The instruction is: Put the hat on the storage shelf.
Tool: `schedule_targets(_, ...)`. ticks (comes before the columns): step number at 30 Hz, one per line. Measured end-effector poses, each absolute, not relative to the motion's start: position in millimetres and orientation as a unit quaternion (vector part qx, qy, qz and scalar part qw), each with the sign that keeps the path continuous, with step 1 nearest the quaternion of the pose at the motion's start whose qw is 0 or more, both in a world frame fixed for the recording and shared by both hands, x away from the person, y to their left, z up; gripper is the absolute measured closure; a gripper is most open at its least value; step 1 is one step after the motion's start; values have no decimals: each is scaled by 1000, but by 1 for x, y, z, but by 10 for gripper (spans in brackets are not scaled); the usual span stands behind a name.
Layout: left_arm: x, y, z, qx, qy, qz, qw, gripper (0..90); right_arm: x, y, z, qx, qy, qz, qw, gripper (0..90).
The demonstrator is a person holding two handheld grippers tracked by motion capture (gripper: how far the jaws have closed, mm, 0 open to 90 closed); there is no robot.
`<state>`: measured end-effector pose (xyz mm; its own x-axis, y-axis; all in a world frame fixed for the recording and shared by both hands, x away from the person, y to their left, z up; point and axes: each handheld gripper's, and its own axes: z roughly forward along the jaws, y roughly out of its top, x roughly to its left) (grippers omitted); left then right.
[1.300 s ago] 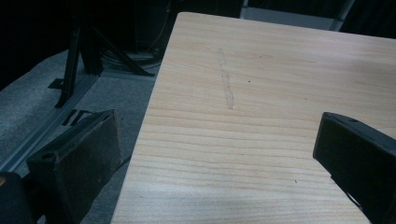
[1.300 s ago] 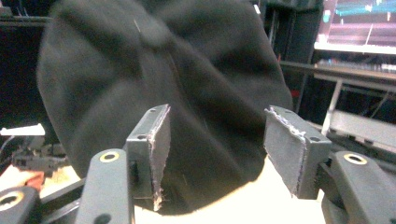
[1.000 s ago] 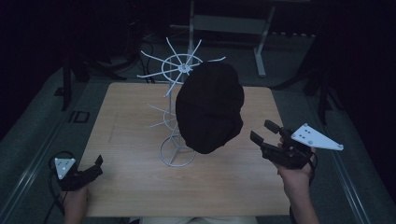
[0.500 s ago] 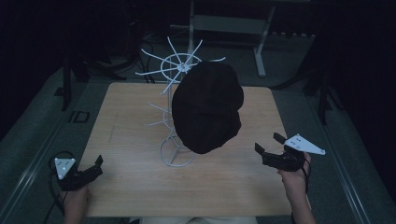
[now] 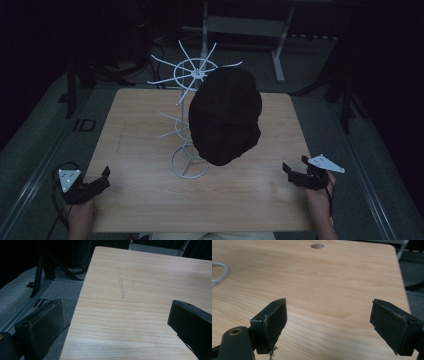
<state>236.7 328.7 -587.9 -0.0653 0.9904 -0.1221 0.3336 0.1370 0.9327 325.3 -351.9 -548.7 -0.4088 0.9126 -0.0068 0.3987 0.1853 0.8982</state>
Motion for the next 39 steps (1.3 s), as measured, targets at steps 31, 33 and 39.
schedule_targets(31, 237, 329, -588, 532, 622, 383, 429, 14, 304, -392, -572, 544, 650, 355, 394, 133)
schedule_targets(33, 237, 329, -588, 532, 622, 383, 429, 14, 304, -393, -572, 544, 649, 357, 396, 136)
schedule_targets(39, 237, 329, -588, 532, 622, 383, 429, 14, 305, -393, -572, 545, 648, 355, 395, 141)
